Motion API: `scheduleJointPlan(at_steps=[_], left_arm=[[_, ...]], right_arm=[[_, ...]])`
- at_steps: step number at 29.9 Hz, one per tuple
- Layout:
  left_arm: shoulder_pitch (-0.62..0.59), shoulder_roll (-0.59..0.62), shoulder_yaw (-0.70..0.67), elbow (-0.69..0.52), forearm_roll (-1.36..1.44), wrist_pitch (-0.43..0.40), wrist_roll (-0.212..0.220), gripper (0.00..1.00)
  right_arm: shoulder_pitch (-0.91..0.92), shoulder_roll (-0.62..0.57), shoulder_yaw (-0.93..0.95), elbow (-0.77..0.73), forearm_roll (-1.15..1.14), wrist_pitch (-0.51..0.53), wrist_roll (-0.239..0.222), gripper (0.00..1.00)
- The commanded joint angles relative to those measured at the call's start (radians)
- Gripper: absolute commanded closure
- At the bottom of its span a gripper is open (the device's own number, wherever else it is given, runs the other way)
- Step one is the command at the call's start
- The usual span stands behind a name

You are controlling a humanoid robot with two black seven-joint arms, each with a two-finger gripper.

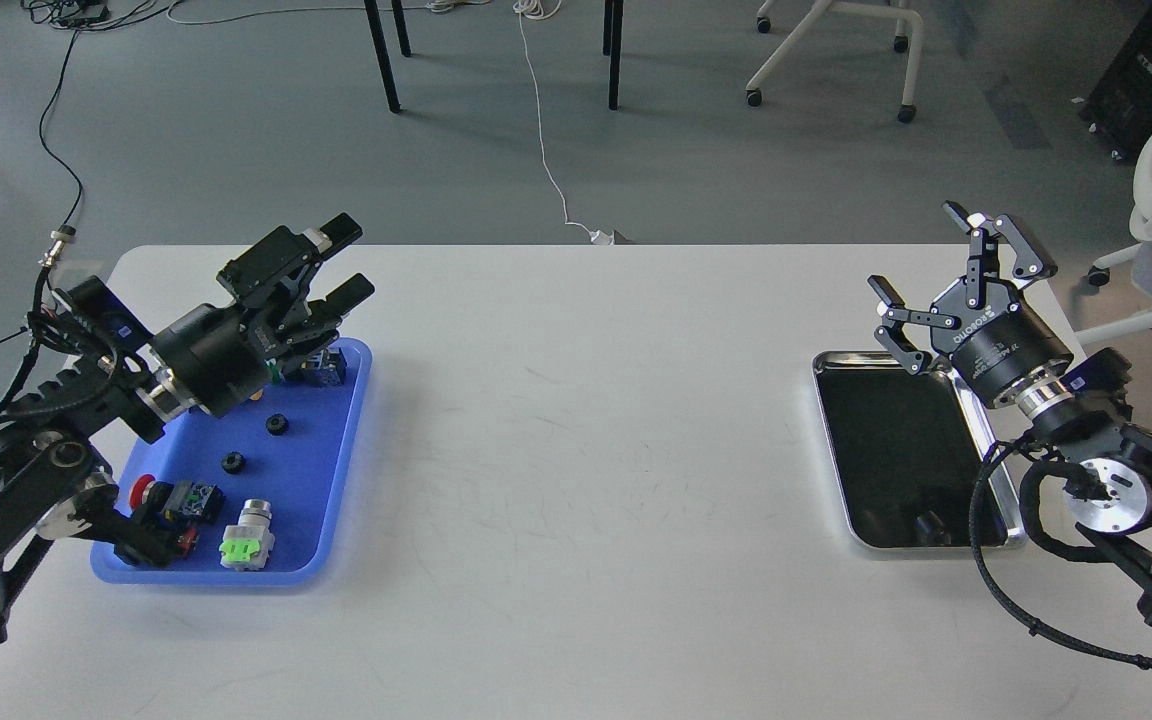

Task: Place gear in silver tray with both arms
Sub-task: 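Reach the left gripper down into the blue tray toward a dark gear, then grasp the small dark gear with the left gripper and lift it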

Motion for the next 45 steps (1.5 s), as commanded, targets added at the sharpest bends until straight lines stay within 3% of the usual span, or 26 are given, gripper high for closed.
scheduleJointPlan(at_steps=[1,6,10,13,25,45], left_arm=[[-0.055,0.093,0.074,-0.031,0.234,-0.001,-0.001,0.03],[-0.158,0.182,0.246,-0.036,0.542,0.002,-0.001,0.04],[-0.214,0.216,0.358,-0.008,0.752,0.109,-0.001,0.05],[-0.224,0.215,0.407,0.033,0.832,0.141,-0.001,0.06],[-0.227,0.144,0.45,0.202,0.932,0.177,-0.001,0.24],[-0.241,0.09,0.468,0.349,0.937,0.234,-0.001,0.35]], right_arm=[[0.001,0.0,0.0,0.0,0.0,0.0,0.0,0.01],[0.001,0.0,0.0,0.001,-0.009,0.0,0.0,0.01],[0.001,0.0,0.0,0.001,-0.012,0.0,0.0,0.01],[0.001,0.0,0.0,0.001,-0.014,0.0,0.0,0.01],[0.0,0.0,0.0,0.003,-0.014,0.0,0.0,0.01],[-0.002,0.0,0.0,0.01,-0.015,0.0,0.0,0.01]])
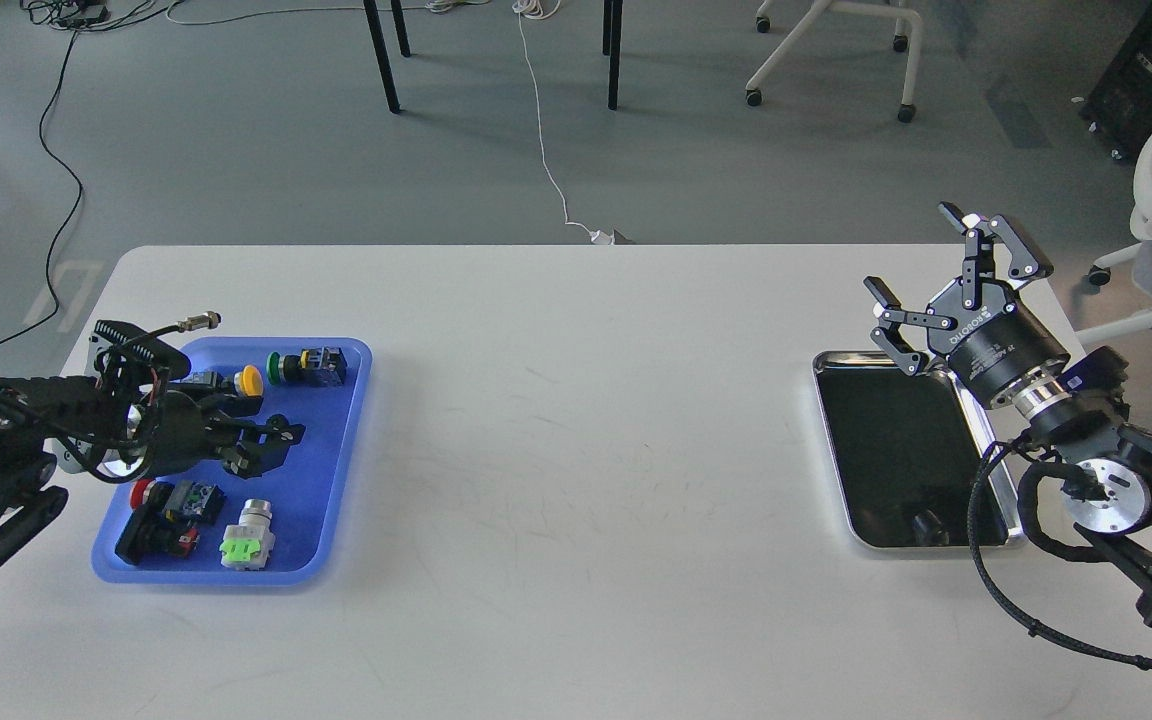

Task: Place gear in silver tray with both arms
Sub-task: 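Grasp the small dark gear with the left gripper and lift it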

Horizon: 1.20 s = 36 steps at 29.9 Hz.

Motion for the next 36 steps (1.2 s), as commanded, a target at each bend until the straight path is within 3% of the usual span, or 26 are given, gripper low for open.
scheduleJointPlan(at_steps=[1,8,11,24,29,32,36], left_arm=[[-0.001,-0.009,0.001,0.014,0.0,0.0,0.0,0.35],[-0.001,-0.018,0.001,0.042,0.0,0.002,0.0,0.48],[-0.001,-0.025,0.003,0.048,0.0,0.002,0.0,0.59],[-0.001,-0.028,0.029,0.069,0.0,0.028,0.0,0.81],[-0.006,-0.023,0.029,0.068,0.0,0.034,0.0,0.85],[-0.03,-0.025,0.027,0.034,0.0,0.032,0.0,0.85],[-0.07,0.018,0.027,-0.153,0.0,0.01,0.0,0.84]], right_arm=[[-0.002,0.001,0.0,0.001,-0.001,0.0,0.0,0.01],[-0.002,-0.001,0.0,0.001,-0.001,0.0,0.0,0.01],[-0.002,-0.001,0.0,0.001,-0.001,0.0,0.0,0.01],[0.0,-0.001,0.001,0.001,-0.001,0.0,0.0,0.01],[0.0,-0.001,0.001,0.001,-0.001,0.0,0.0,0.01],[0.0,-0.001,0.001,0.001,-0.001,0.0,0.0,0.01],[0.001,-0.001,0.005,0.0,-0.001,0.0,0.0,0.01]])
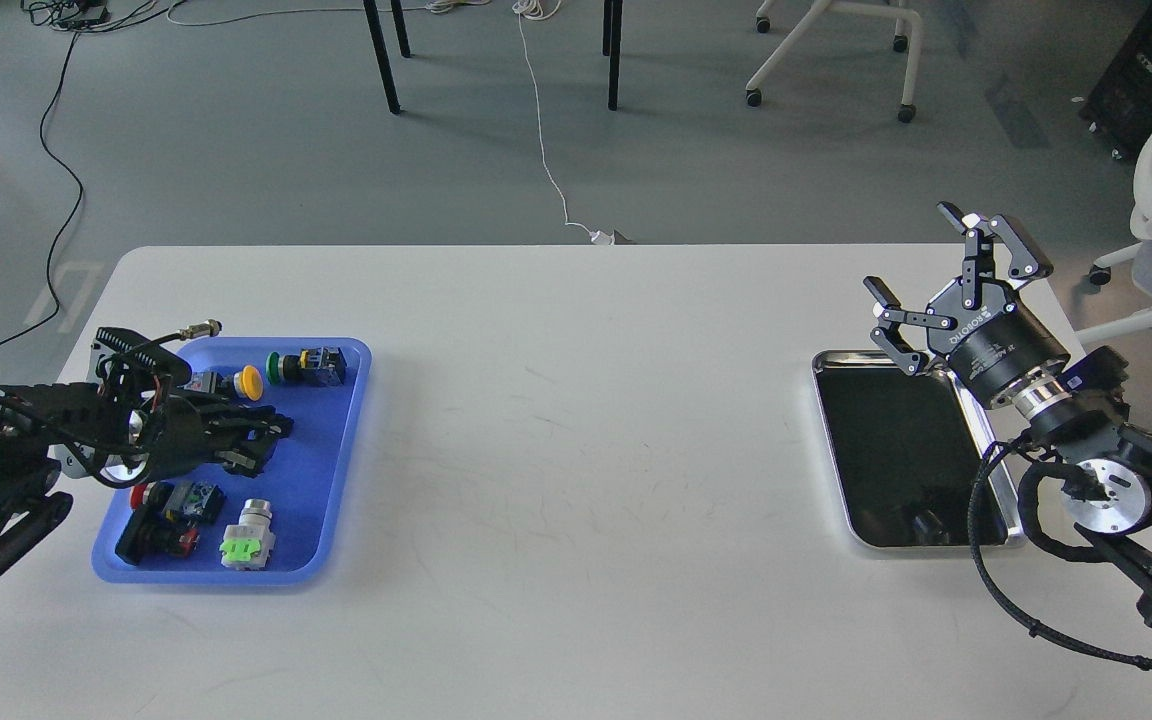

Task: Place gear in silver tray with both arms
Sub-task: 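Grasp the small dark gear with the left gripper and lift it, then carry the gear with the left gripper toward the table center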

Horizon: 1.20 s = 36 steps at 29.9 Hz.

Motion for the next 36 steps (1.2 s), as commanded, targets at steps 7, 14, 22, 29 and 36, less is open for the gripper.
scheduleJointPlan(at_steps=[7,14,22,29,36], left_arm=[[-0.139,0.048,-0.001,-0.328,-0.001,-0.142,-0.001,0.84],[-0.263,-0.153,0.118,-0.297,-0.001,-0.212,-0.001,0.83],[-0.325,-0.423,0.252,-0.07,-0.001,-0.208,-0.001,0.83],[-0.359,-0.627,0.322,0.047,-0.001,-0.205,-0.001,0.83],[-0.371,-0.678,0.373,0.144,-0.001,-0.19,-0.001,0.82]], right_arm=[[-0.003,0.0,0.004,-0.013,0.0,0.0,0.0,0.01],[-0.014,-0.004,0.013,-0.028,0.0,-0.006,0.0,0.01],[-0.015,-0.012,0.012,-0.071,0.0,-0.006,0.0,0.01],[-0.015,-0.012,0.013,-0.087,0.002,-0.005,0.0,0.01],[-0.019,-0.015,0.013,-0.085,0.0,-0.006,0.0,0.01]])
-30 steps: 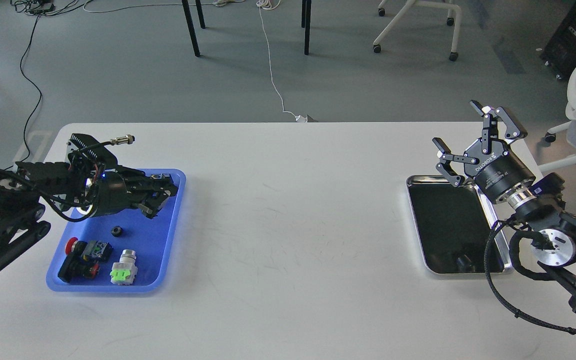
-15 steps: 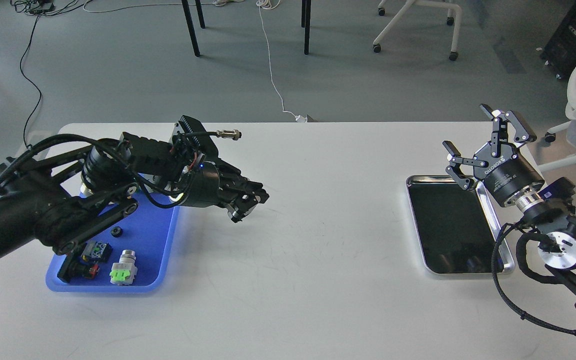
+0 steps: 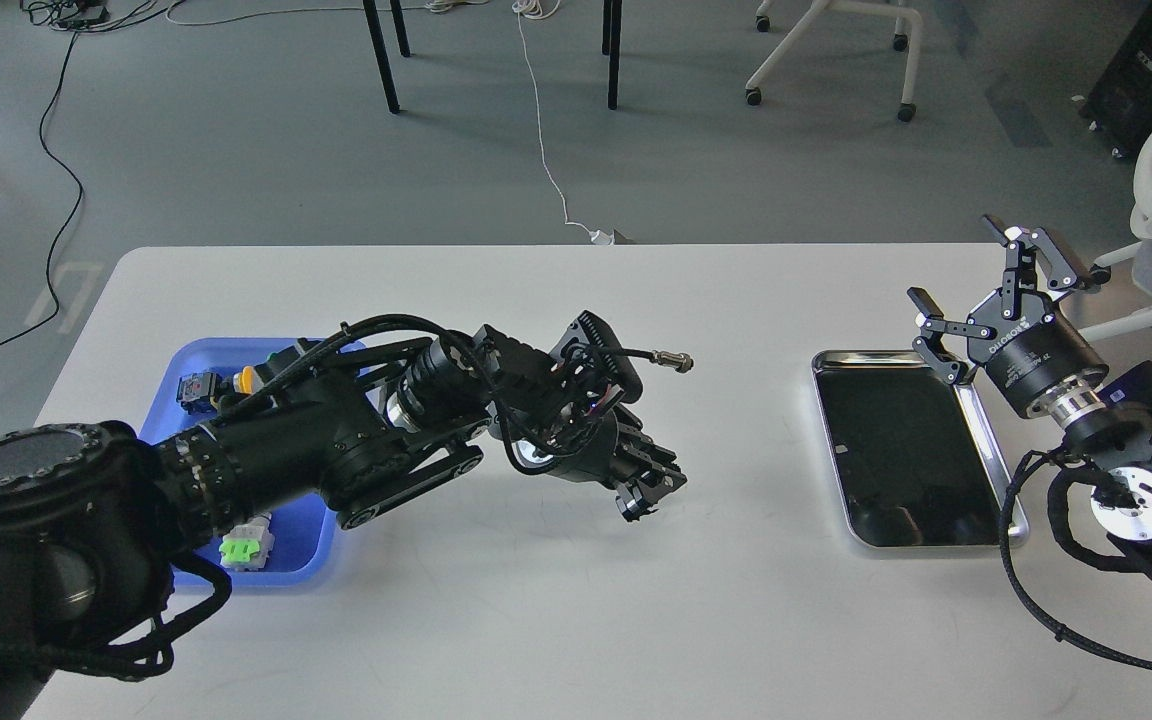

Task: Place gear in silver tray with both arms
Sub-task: 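Carry the gear with the left gripper toward the table center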

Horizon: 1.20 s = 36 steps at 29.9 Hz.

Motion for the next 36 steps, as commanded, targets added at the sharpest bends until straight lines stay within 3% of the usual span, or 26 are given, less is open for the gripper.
scheduleJointPlan(at_steps=[1,23,36], left_arm=[[-0.004,-0.004,0.02,0.041,0.0,0.013,0.0,0.82],[-0.023,-0.004,0.048,0.05,0.0,0.017,0.0,0.77],[-0.009,-0.004,0.053,-0.02,0.0,0.016,0.0,0.72]], right_arm=[[-0.005,0.0,0.0,0.0,0.0,-0.001,0.0,0.01],[-0.016,0.0,0.0,0.008,0.0,0.001,0.0,0.01],[-0.024,-0.005,0.0,0.008,0.0,0.001,0.0,0.01]])
